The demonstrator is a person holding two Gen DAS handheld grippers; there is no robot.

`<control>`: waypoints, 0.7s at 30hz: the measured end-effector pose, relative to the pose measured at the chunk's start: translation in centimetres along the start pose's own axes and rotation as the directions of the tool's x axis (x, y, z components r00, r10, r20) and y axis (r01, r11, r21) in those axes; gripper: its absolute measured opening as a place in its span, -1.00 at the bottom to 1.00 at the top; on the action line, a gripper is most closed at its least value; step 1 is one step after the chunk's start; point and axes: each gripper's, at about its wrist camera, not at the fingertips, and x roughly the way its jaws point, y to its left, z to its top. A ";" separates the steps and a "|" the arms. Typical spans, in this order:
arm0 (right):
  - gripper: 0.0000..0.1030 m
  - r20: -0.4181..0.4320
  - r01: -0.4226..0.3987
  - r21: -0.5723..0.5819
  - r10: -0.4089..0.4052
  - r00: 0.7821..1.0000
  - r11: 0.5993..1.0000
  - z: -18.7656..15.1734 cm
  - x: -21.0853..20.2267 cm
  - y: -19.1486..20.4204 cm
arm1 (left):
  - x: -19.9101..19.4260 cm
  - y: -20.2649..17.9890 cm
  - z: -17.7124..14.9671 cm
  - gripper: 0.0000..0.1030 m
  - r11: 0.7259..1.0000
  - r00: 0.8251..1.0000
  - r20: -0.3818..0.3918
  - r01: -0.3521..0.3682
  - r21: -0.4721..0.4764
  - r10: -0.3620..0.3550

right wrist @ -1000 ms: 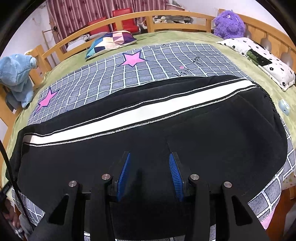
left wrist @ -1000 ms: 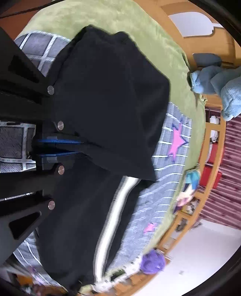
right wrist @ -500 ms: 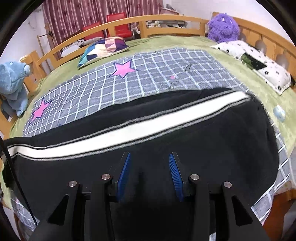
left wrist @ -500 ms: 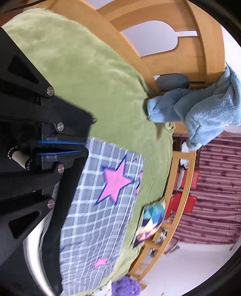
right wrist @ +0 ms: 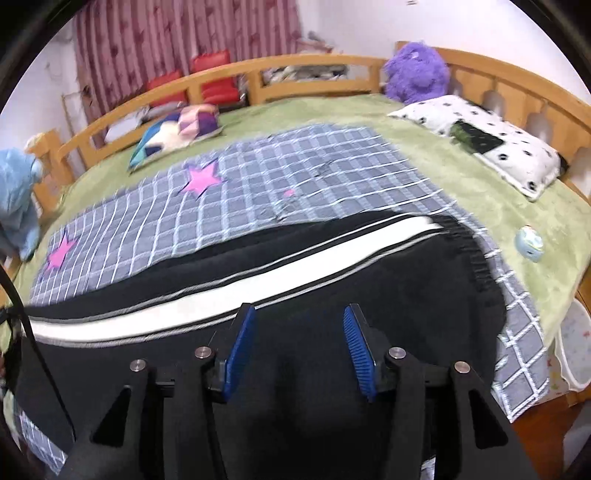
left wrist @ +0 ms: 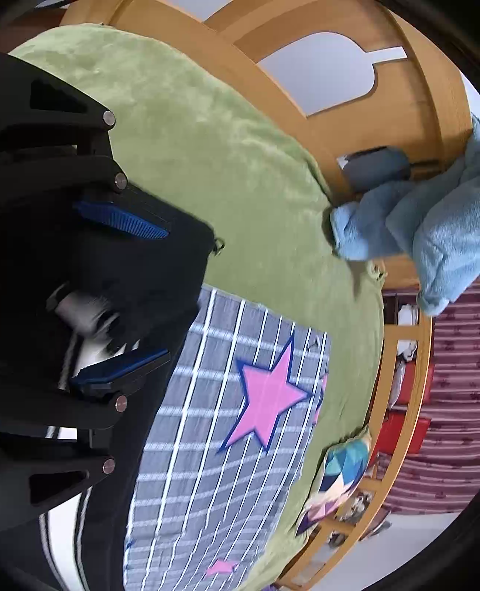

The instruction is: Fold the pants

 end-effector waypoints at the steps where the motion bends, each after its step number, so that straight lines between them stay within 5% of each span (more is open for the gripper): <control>1: 0.04 0.016 -0.020 0.012 0.020 1.000 1.000 0.2 -0.1 -0.7 | -0.6 -0.3 -0.2 0.14 1.000 1.000 0.001 0.007 0.003 -0.007; 4: 0.16 0.013 -0.063 -0.023 0.063 0.998 0.998 1.5 0.8 -1.3 | -2.1 -1.2 -0.8 0.17 1.000 1.000 0.001 0.022 0.008 -0.022; 9: 0.29 0.011 -0.178 -0.258 0.187 0.982 0.950 4.1 4.5 2.7 | -3.9 -3.8 -2.2 0.19 0.999 0.999 -0.013 0.041 0.035 -0.041; 13: 0.29 -0.100 -0.295 -0.407 0.279 0.955 0.864 5.2 8.6 7.0 | -4.7 -5.2 -2.7 0.20 0.998 0.999 -0.015 0.035 0.051 -0.034; 21: 0.23 -0.357 -0.416 -0.533 0.250 0.900 0.736 3.2 15.4 11.6 | -5.6 -5.1 -3.0 0.20 0.997 1.000 -0.007 0.027 0.069 -0.027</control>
